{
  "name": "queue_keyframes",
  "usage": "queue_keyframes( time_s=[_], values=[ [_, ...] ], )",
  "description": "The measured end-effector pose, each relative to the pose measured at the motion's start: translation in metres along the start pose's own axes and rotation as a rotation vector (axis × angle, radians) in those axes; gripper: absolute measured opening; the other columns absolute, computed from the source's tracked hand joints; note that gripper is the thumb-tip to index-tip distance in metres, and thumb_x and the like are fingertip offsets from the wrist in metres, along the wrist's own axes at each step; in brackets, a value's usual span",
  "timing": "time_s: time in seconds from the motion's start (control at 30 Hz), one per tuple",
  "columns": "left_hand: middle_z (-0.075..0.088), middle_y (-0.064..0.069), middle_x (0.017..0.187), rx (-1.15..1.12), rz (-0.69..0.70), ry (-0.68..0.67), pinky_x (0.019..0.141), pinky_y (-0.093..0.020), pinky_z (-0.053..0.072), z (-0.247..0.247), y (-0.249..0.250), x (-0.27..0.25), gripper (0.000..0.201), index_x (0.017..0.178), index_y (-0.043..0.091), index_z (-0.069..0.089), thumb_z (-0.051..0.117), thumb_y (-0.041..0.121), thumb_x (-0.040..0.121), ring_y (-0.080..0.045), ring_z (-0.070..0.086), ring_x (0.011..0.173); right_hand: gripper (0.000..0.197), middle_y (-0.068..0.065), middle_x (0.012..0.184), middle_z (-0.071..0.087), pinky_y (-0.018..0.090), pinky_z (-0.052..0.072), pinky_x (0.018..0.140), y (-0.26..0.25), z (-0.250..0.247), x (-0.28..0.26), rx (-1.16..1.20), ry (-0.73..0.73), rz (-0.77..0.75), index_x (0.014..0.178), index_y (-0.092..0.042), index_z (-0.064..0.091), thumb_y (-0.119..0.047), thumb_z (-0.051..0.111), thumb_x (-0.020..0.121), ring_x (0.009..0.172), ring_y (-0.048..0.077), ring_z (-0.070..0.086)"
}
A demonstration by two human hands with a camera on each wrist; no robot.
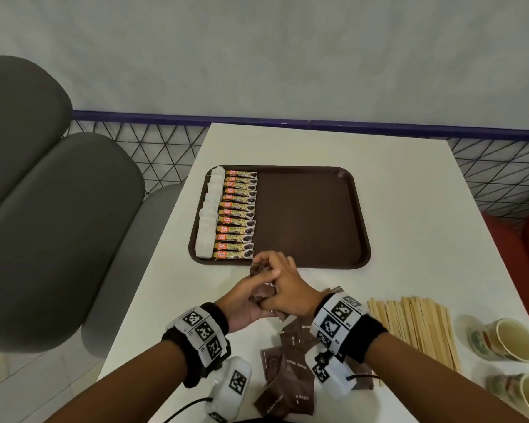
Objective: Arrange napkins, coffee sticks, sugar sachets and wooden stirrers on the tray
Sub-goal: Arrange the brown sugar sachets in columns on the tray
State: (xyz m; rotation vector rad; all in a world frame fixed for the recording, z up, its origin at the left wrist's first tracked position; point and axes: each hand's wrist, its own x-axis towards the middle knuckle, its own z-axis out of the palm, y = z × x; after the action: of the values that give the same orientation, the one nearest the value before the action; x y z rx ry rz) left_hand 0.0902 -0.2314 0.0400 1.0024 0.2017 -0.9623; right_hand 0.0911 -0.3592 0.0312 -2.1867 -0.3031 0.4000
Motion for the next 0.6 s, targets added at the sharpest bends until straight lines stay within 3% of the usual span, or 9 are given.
queue_keyframes(
  time_s=[0.13,0.27,0.33,0.37,0.43,0.5,0.6],
  values=[
    [0.065,-0.015,0.095,-0.034,-0.013,-0.017,0.069,-0.038,0.055,-0.006,-0.001,0.0,0.031,0.111,0.01,0.06,0.062,0.02,0.082,-0.026,0.065,0.082,0.094,-0.005,0.117,0.034,0.038,0.038,0.095,-0.001,0.0,-0.005,0.069,-0.004,0.052,0.136,-0.033,0.024,-0.029,0.065,0.051,0.107,0.016,0.032],
    [0.067,-0.008,0.078,-0.031,-0.004,0.09,0.051,-0.023,0.05,-0.013,-0.002,0.0,0.013,0.095,0.01,0.064,0.056,0.009,0.085,-0.015,0.064,0.068,0.116,-0.001,0.138,0.025,0.038,0.029,0.108,0.003,-0.005,-0.008,0.243,-0.114,0.079,0.132,-0.053,0.001,-0.02,0.081,0.054,0.127,0.017,0.023],
    [0.065,-0.013,0.089,-0.045,0.005,0.095,0.064,-0.029,0.054,-0.016,-0.004,0.002,0.018,0.101,0.006,0.064,0.055,0.006,0.085,-0.019,0.064,0.077,0.112,0.001,0.141,0.021,0.043,0.034,0.109,0.005,-0.004,-0.009,0.388,-0.16,0.094,0.128,-0.061,0.0,-0.026,0.075,0.053,0.134,0.019,0.023],
    [0.064,-0.018,0.096,-0.054,0.008,0.093,0.074,-0.034,0.056,-0.017,-0.005,0.002,0.023,0.106,0.003,0.063,0.055,0.004,0.085,-0.023,0.063,0.083,0.104,0.001,0.142,0.02,0.042,0.039,0.106,0.004,-0.004,-0.01,0.476,-0.156,0.102,0.128,-0.061,0.003,-0.029,0.068,0.053,0.135,0.02,0.026],
    [0.062,-0.022,0.101,-0.056,0.008,0.094,0.084,-0.039,0.054,-0.015,-0.008,0.002,0.027,0.111,0.0,0.061,0.053,0.004,0.086,-0.027,0.063,0.087,0.091,0.0,0.142,0.021,0.028,0.048,0.091,0.001,-0.003,-0.01,0.668,-0.091,0.129,0.13,-0.052,0.014,-0.027,0.059,0.056,0.13,0.017,0.035],
    [0.063,-0.021,0.1,-0.065,0.008,0.089,0.083,-0.039,0.054,-0.013,-0.01,0.003,0.029,0.112,0.0,0.06,0.054,0.005,0.085,-0.027,0.064,0.088,0.079,0.001,0.142,0.025,0.019,0.046,0.079,-0.001,-0.001,-0.008,0.837,0.013,0.156,0.13,-0.044,0.022,-0.018,0.051,0.061,0.118,0.007,0.042],
    [0.062,-0.022,0.103,-0.057,-0.014,0.068,0.083,-0.041,0.054,-0.011,-0.01,0.003,0.03,0.114,0.001,0.058,0.056,0.005,0.084,-0.029,0.063,0.091,0.07,0.005,0.139,0.032,0.018,0.044,0.08,-0.003,0.001,-0.004,0.982,0.105,0.169,0.133,-0.035,0.029,-0.02,0.045,0.067,0.108,0.003,0.047]
  ],
)
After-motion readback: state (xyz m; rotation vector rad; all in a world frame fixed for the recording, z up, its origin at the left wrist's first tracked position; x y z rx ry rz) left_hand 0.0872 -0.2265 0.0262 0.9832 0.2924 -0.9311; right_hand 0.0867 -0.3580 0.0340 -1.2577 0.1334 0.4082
